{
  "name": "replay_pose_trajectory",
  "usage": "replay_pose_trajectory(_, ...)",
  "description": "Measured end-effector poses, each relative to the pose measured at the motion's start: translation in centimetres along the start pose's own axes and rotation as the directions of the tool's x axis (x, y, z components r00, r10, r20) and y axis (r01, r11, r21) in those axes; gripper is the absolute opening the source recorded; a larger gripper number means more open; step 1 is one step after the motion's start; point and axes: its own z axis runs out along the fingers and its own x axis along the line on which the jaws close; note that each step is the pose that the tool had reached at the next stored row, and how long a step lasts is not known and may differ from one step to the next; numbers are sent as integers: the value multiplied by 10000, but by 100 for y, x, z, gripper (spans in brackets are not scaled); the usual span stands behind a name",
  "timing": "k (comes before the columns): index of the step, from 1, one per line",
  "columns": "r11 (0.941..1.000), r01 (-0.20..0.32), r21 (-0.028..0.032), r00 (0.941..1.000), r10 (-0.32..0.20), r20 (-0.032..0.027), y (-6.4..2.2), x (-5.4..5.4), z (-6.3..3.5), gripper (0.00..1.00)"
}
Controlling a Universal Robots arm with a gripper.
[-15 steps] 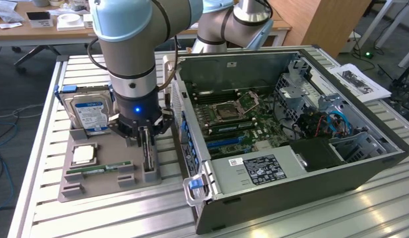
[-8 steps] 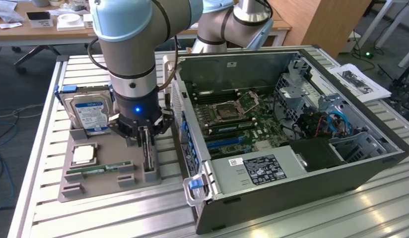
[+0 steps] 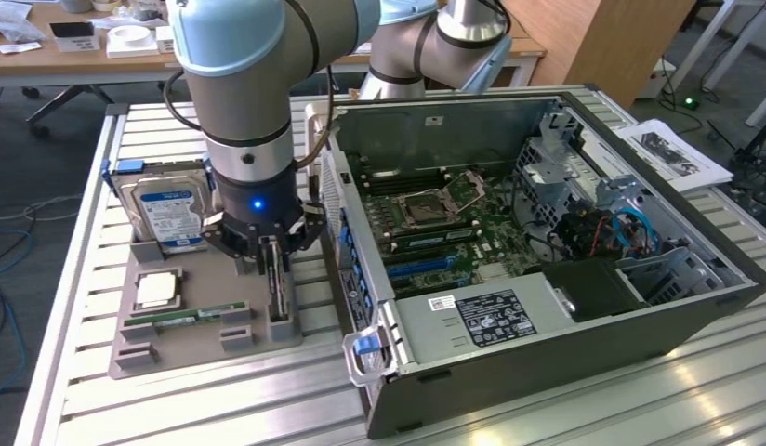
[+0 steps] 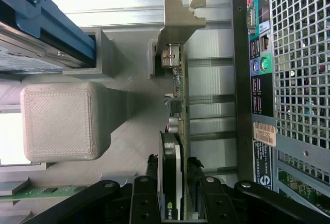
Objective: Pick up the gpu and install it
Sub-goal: 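Pick up the gpu and move the gpu toward the slot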
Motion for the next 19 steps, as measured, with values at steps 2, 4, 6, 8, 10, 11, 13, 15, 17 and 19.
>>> replay_pose_trajectory(2,10000,0,1,10000,0,-1,0,0,-1,36)
replay_pose_trajectory(4,10000,0,1,10000,0,-1,0,0,-1,36)
replay_pose_trajectory(6,10000,0,1,10000,0,0,0,0,-1,36)
replay_pose_trajectory(8,10000,1,1,10000,-1,-1,0,0,-1,36)
replay_pose_trajectory(10,10000,0,1,10000,0,0,0,0,-1,36)
replay_pose_trajectory(11,10000,1,1,10000,-1,0,0,0,-1,36)
replay_pose_trajectory(13,10000,0,1,10000,0,-1,0,0,-1,36)
replay_pose_trajectory(15,10000,1,2,10000,-1,-2,0,0,-1,29)
replay_pose_trajectory(17,10000,0,2,10000,0,-1,0,0,-1,27)
replay_pose_trajectory(19,10000,1,1,10000,-1,-1,0,0,-1,27)
